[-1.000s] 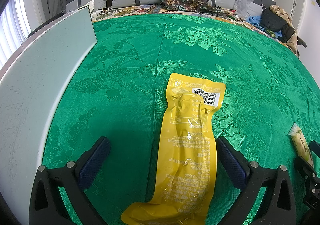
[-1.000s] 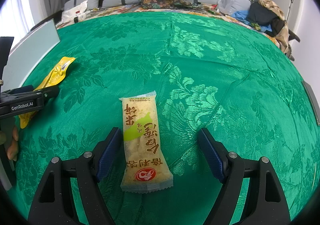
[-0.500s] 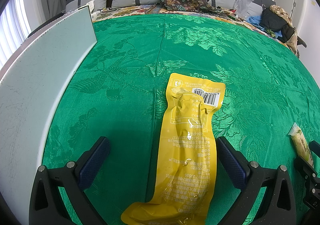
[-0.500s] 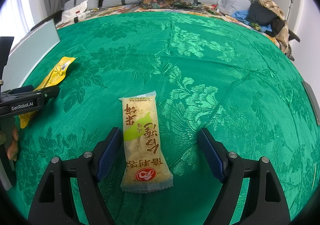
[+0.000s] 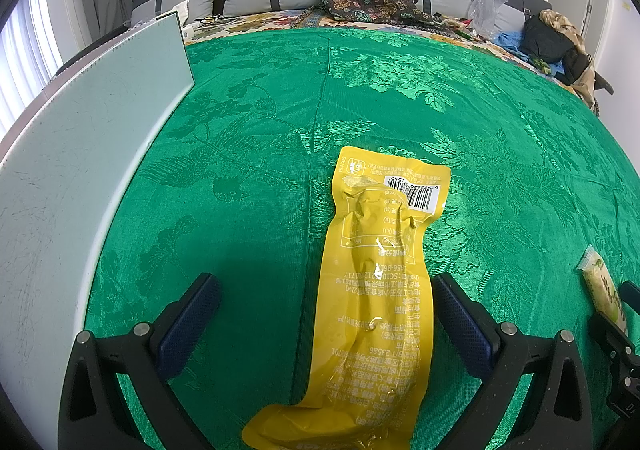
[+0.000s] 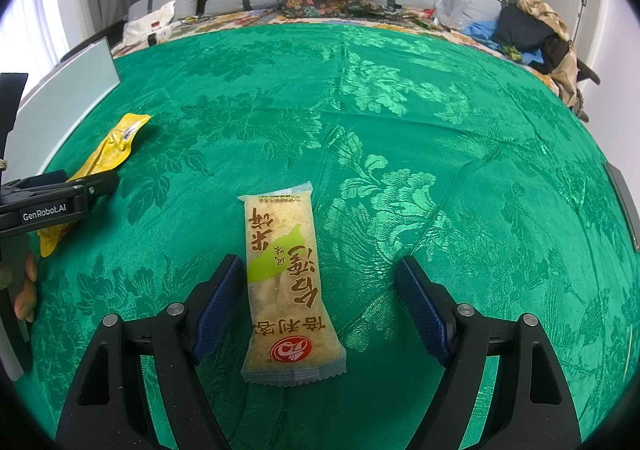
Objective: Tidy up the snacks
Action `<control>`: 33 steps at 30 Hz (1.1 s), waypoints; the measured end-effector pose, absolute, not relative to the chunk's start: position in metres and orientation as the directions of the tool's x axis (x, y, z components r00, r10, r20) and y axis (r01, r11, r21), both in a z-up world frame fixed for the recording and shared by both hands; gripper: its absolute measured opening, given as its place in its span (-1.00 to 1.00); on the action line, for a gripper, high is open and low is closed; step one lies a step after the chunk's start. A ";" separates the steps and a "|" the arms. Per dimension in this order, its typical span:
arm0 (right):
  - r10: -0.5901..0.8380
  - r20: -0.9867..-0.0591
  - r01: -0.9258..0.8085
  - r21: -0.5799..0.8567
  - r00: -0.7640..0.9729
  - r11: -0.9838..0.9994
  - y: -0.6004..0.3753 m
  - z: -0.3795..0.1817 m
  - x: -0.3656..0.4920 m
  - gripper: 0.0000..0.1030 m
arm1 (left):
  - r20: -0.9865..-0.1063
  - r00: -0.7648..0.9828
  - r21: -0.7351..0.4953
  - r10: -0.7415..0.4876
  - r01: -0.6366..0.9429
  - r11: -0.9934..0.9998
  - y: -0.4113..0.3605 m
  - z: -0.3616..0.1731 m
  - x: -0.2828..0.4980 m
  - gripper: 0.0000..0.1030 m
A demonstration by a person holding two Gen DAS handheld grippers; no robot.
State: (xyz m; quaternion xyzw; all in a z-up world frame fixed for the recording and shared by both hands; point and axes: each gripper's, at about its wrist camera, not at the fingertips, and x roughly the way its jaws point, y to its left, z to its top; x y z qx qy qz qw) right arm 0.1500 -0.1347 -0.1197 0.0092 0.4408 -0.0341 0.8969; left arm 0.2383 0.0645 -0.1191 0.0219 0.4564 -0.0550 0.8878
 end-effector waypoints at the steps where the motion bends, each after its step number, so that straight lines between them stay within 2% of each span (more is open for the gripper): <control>1: -0.053 -0.791 0.069 -0.014 0.609 0.998 -0.135 -0.120 0.150 0.59 | -0.813 0.577 -0.011 -0.078 0.118 0.993 0.065 -0.120 0.239 1.00; 16: -0.054 -0.792 0.074 -0.011 0.608 0.997 -0.136 -0.120 0.151 0.62 | -0.819 0.567 -0.011 -0.086 0.135 0.991 0.065 -0.118 0.239 1.00; 18: -0.040 -0.797 0.066 0.000 0.602 0.998 -0.139 -0.120 0.153 0.64 | -0.866 0.488 -0.013 -0.109 0.196 0.981 0.065 -0.116 0.248 1.00; 22: 0.031 -0.897 -0.014 0.028 0.441 1.000 -0.147 -0.112 0.176 0.63 | -0.943 0.317 -0.010 -0.099 0.272 0.962 0.059 -0.114 0.269 1.00; 24: 0.056 -0.925 -0.025 0.050 0.377 0.998 -0.151 -0.109 0.187 0.56 | -0.957 0.274 -0.010 -0.095 0.296 0.955 0.057 -0.113 0.274 0.88; 25: 0.067 -0.933 -0.036 0.058 0.354 0.998 -0.152 -0.107 0.191 0.51 | -0.953 0.284 -0.014 -0.104 0.303 0.953 0.058 -0.110 0.273 0.58; 26: 0.070 -0.942 -0.060 0.053 0.329 0.997 -0.149 -0.107 0.195 0.37 | -0.948 0.299 -0.013 -0.111 0.312 0.950 0.059 -0.106 0.271 0.05; 27: 0.050 -0.948 -0.079 0.026 0.315 0.997 -0.146 -0.106 0.197 -0.22 | -0.942 0.313 -0.017 -0.122 0.318 0.948 0.061 -0.100 0.267 -0.11; 28: 0.029 -0.949 -0.099 -0.002 0.313 0.995 -0.142 -0.105 0.197 -0.47 | -0.943 0.314 -0.010 -0.112 0.308 0.951 0.063 -0.098 0.266 -0.13; 33: 0.150 -0.939 -0.024 0.150 0.309 0.988 -0.145 -0.089 0.187 -0.47 | -0.912 0.317 -0.206 -0.261 0.197 0.958 0.104 -0.070 0.233 -0.17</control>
